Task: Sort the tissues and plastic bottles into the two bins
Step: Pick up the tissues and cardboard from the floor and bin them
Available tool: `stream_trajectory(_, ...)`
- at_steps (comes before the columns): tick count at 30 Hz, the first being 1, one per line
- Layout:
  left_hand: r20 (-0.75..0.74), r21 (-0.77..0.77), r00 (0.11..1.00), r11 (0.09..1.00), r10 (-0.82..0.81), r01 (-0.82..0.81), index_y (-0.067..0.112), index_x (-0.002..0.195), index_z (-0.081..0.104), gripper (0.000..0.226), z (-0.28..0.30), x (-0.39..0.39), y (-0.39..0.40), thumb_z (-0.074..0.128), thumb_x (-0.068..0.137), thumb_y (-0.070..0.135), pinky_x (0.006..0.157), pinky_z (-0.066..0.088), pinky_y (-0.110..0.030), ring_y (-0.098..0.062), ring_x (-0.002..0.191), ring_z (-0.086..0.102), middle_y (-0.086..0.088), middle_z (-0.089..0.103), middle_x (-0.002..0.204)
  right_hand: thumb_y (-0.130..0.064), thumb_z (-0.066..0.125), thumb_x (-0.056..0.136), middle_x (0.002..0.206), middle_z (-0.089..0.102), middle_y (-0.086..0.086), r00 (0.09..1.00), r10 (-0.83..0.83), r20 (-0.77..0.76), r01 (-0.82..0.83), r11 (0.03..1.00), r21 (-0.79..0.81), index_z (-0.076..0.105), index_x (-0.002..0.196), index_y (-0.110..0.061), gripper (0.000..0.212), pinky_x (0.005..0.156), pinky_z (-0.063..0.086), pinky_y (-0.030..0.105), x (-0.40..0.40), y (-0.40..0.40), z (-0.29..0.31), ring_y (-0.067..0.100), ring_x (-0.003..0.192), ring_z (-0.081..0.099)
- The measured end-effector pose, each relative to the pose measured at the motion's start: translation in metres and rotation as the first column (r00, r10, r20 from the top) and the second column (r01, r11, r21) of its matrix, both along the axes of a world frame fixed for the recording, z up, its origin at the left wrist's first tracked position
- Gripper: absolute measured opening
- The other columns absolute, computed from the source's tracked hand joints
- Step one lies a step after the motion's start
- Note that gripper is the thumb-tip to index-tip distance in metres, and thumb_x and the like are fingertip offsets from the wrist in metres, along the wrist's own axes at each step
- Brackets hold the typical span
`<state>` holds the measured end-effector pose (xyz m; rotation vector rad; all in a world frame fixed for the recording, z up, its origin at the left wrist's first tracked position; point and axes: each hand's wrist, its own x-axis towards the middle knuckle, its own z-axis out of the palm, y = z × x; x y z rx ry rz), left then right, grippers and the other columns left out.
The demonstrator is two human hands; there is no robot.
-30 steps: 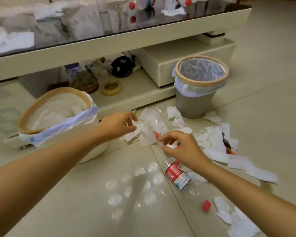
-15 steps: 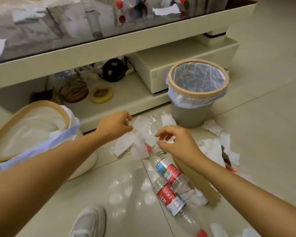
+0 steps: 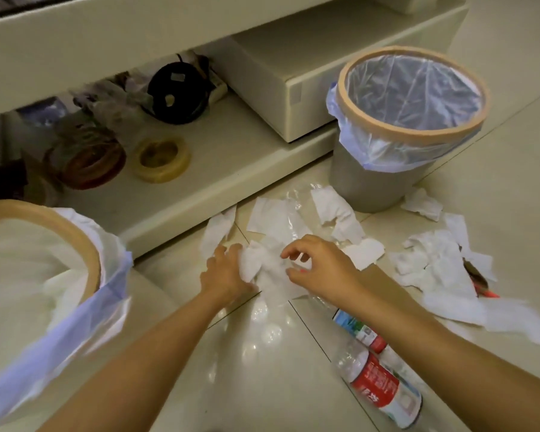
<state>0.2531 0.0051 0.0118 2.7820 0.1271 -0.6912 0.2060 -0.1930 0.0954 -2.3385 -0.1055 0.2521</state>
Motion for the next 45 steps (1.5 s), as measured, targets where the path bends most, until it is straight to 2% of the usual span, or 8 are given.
stream_trajectory(5,0.192,-0.102,0.981,0.993,-0.031,0.051,0.036,0.132,0.036,0.049,-0.02,0.002,0.001,0.056,0.087,0.033,0.086,0.049,-0.04,-0.025,0.108,0.056,0.0,0.054,0.126,-0.028,0.067,0.082,0.11,0.057,-0.011,0.998,-0.056,-0.023,0.054,0.996,-0.069,0.063,0.11,-0.03,0.028,0.077,0.049,0.027,0.012,0.008,-0.01,0.007,0.095,0.054)
stream_trajectory(8,0.372,-0.226,0.92,0.973,0.121,-0.037,0.026,0.118,0.056,0.025,-0.019,0.013,0.006,0.046,0.094,0.025,0.079,0.051,-0.038,-0.023,0.095,0.059,0.001,0.058,0.115,-0.027,0.066,0.083,0.114,0.055,-0.01,0.996,-0.067,-0.057,0.059,0.99,-0.132,0.062,0.11,-0.03,0.028,0.078,0.049,0.028,0.018,0.012,-0.019,0.01,0.096,0.055)
stream_trajectory(16,0.348,-0.509,0.735,0.775,0.583,-0.374,0.022,0.116,0.054,0.03,-0.015,0.055,0.007,0.05,0.091,0.037,0.077,0.051,-0.035,-0.022,0.091,0.062,0.0,0.061,0.107,-0.027,0.065,0.082,0.132,0.04,-0.005,0.998,-0.014,-0.058,-0.004,0.956,-0.294,0.048,0.13,-0.03,0.052,0.073,0.045,0.027,0.04,0.038,-0.055,0.018,0.108,0.052)
stream_trajectory(20,0.262,-0.366,0.822,0.84,0.506,-0.401,0.019,0.134,0.045,0.064,-0.025,0.064,0.012,0.067,0.081,0.048,0.082,0.049,-0.038,-0.026,0.107,0.059,-0.005,0.057,0.124,-0.028,0.061,0.085,0.149,0.029,0.004,0.984,0.11,-0.138,-0.164,0.86,-0.483,0.026,0.145,-0.031,0.07,0.092,0.043,0.038,0.055,0.055,-0.071,0.028,0.126,0.039)
stream_trajectory(28,0.262,-0.258,0.893,0.918,0.366,-0.3,0.013,0.105,0.06,0.021,-0.047,0.051,0.033,0.058,0.09,0.028,0.066,0.042,-0.031,-0.027,0.089,0.056,-0.009,0.051,0.111,0.003,0.053,0.08,0.114,0.054,0.009,0.961,0.235,-0.147,-0.273,0.701,-0.659,0.041,0.129,-0.015,0.054,0.07,0.028,0.034,0.055,0.078,-0.096,0.03,0.104,0.052)
stream_trajectory(35,0.246,-0.584,0.822,0.755,0.513,-0.296,0.008,0.09,0.053,0.015,-0.03,0.049,0.012,0.061,0.084,0.02,0.063,0.044,-0.03,-0.025,0.077,0.058,-0.003,0.056,0.093,-0.015,0.057,0.081,0.099,0.05,0.006,1.0,-0.007,-0.027,0.003,0.989,-0.149,0.058,0.099,-0.006,0.02,0.066,0.043,0.033,0.049,0.055,-0.08,0.026,0.083,0.056)
stream_trajectory(40,0.317,-0.615,0.85,0.774,0.42,-0.153,0.025,0.101,0.064,0.031,-0.021,0.066,-0.01,0.047,0.086,0.005,0.062,0.043,-0.026,-0.019,0.087,0.058,0.005,0.062,0.098,-0.003,0.051,0.086,0.098,0.059,0.004,0.921,-0.387,-0.046,0.39,0.915,0.105,0.056,0.109,-0.01,0.025,0.074,0.042,0.028,0.056,0.026,-0.061,0.02,0.09,0.055)
stream_trajectory(45,0.27,-0.471,0.906,0.866,0.325,-0.171,0.028,0.109,0.063,0.028,-0.034,0.084,-0.025,0.053,0.084,0.038,0.079,0.047,-0.034,-0.024,0.105,0.057,0.002,0.062,0.11,-0.007,0.048,0.092,0.113,0.057,0.001,0.826,-0.518,-0.221,0.562,0.788,0.254,0.05,0.126,-0.015,0.035,0.083,0.043,0.028,0.048,0.002,-0.049,0.019,0.104,0.054)
